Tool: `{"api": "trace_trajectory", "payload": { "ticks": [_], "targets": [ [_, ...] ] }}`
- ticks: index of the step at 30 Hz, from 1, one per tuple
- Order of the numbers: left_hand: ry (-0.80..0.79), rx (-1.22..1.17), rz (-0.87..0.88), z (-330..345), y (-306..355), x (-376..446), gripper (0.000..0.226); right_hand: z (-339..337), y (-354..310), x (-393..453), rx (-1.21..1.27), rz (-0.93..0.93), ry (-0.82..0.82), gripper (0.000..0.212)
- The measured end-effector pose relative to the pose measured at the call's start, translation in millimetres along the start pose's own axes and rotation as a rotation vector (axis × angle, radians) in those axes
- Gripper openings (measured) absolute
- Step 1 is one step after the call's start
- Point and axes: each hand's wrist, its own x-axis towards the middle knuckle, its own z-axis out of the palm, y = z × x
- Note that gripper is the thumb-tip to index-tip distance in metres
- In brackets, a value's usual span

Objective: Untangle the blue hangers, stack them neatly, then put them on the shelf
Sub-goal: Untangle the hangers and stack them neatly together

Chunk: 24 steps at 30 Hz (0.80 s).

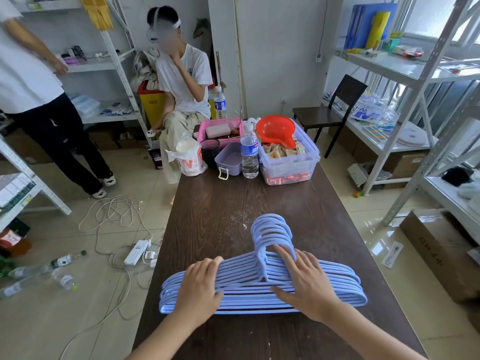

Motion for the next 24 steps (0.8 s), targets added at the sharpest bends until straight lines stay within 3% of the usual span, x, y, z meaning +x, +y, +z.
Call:
{"api": "trace_trajectory", "payload": {
  "ticks": [3, 8, 12, 15, 18, 22, 24],
  "targets": [
    [0.075, 0.074, 0.012, -1, -19, -10, 0.074, 0, 24, -15, -0.033, 0.029, 0.083, 0.081],
    [0.106, 0.058, -0.018, 2, -36, -24, 0.076, 6, 71, -40, -0.024, 0.257, -0.020, 0.073],
    [0.092, -0.069, -0.131, 7, -45, -29, 0.064, 11, 95, -46, 0.160, 0.492, -0.070, 0.058],
    [0.118, -0.250, -0.300, 10, -51, -29, 0.052, 17, 95, -42, 0.277, 0.550, 0.042, 0.044],
    [0.150, -0.332, -0.464, 14, -53, -30, 0.054, 24, 91, -38, 0.336, 0.604, 0.179, 0.039],
    [0.202, -0.360, -0.540, 18, -49, -27, 0.058, 31, 92, -34, 0.349, 0.631, 0.245, 0.044],
    [0.229, -0.359, -0.536, 17, -47, -23, 0.056, 30, 93, -30, 0.357, 0.617, 0.270, 0.036]
  ]
}}
